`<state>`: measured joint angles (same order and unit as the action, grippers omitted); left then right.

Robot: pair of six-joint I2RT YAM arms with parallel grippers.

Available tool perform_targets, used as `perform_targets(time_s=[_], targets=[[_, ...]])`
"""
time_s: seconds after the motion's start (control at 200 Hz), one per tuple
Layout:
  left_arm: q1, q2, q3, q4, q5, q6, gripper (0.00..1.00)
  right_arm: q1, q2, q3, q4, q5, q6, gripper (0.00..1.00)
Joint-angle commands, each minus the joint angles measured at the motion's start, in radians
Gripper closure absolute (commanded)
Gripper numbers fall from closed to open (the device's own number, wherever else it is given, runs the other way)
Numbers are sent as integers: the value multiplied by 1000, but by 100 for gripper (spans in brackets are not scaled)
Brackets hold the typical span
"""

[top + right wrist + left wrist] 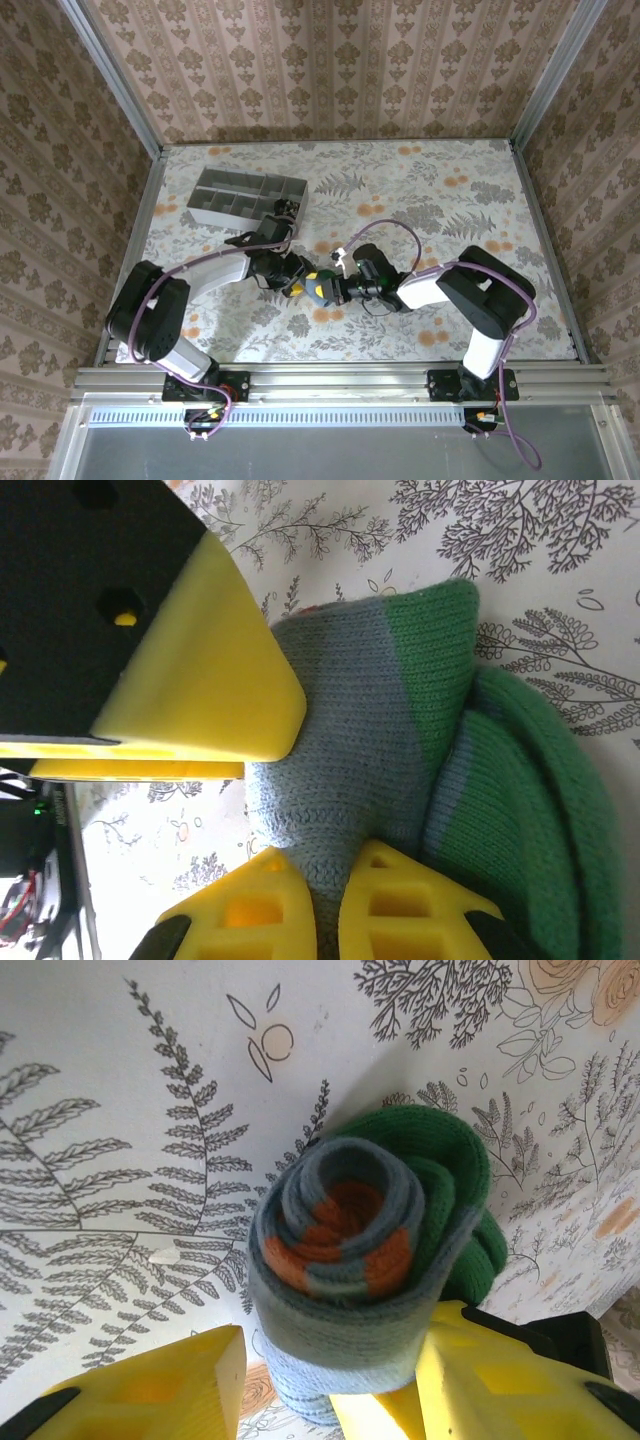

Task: Roll the socks

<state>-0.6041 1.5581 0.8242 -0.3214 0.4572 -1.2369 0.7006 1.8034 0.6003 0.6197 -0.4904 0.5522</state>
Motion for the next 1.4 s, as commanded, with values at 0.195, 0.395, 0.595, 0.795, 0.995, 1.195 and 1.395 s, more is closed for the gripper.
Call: perform_targets(time_s=[0.195, 0.395, 0.595, 0.795, 0.995, 1.195, 1.395], targets=[[-35, 129, 21, 54, -32, 57, 52, -69, 215, -154, -373, -50, 97, 100], [-54, 193, -22, -6, -44, 80, 80, -82, 201, -142, -401, -21, 70, 100], [-39, 163, -76, -140, -99, 95, 100, -28, 79, -37, -547, 74, -117, 77], [-11, 52, -76, -397, -246, 64, 100, 285, -328, -69, -519, 562, -391, 48], [-55, 70, -3, -526, -290, 19, 100, 469, -329, 3, -566, 837, -409, 43], [-63, 131, 42, -513, -253, 24, 100, 568, -201, 168, -580, 949, -440, 42], [-61, 156, 59, -459, -201, 45, 100, 565, -131, 245, -559, 987, -442, 41]])
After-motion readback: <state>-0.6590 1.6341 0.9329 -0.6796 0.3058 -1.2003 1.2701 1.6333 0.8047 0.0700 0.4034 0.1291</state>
